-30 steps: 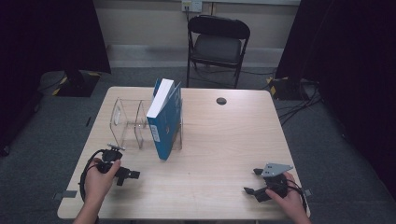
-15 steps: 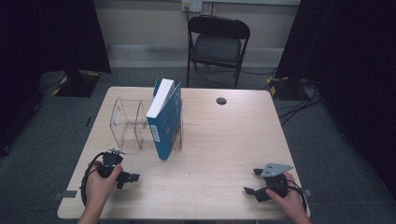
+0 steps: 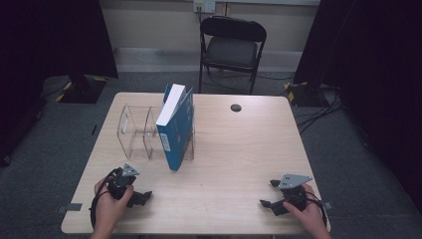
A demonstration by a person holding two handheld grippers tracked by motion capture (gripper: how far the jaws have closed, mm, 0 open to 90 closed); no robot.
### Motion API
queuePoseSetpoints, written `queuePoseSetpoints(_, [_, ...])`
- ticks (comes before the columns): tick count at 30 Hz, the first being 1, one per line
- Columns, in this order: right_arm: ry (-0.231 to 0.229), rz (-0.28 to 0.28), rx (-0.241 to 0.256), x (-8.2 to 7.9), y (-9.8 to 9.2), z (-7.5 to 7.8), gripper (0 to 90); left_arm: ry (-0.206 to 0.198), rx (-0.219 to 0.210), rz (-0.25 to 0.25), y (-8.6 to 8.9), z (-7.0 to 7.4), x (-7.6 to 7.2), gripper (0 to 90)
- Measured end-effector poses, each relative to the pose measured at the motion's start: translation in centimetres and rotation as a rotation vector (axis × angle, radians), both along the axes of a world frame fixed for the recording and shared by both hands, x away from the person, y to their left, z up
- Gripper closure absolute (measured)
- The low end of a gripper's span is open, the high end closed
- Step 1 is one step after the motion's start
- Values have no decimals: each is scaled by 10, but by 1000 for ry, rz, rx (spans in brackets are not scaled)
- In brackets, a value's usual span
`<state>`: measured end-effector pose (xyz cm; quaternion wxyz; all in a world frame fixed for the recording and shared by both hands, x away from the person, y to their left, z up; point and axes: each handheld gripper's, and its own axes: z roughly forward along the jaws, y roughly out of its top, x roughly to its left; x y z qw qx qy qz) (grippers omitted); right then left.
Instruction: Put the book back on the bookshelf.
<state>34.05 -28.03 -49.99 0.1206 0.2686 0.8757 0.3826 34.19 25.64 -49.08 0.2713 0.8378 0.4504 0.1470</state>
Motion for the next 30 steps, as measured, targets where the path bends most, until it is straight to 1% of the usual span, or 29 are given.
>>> queuePoseSetpoints(1, [0,0,0,0,0,0,139,-8,-7,-6,1,-1,0,0])
queuePoseSetpoints(2, [-1,-1,0,0,0,0,139,-15,-11,-1,1,-1,-1,0])
queuePoseSetpoints(3, [-1,0,0,0,0,0,139,-24,-24,4,1,-2,-2,0])
queuePoseSetpoints(7, [0,0,0,0,0,0,139,-63,-44,-4,4,-5,-4,0])
queuePoseSetpoints(9, [0,0,0,0,0,0,139,-90,-67,-5,5,-8,-5,0])
queuePoseSetpoints(11, [0,0,0,0,0,0,139,-108,-75,-19,7,-10,-6,0])
queuePoseSetpoints(13, [0,0,0,0,0,0,139,-128,-93,-23,9,-12,-6,0])
queuePoseSetpoints(14, [0,0,0,0,0,0,139,-132,-91,-30,10,-12,-6,0])
queuePoseSetpoints(30, [1,0,0,0,0,0,138,-131,-92,-31,10,-12,-6,0])
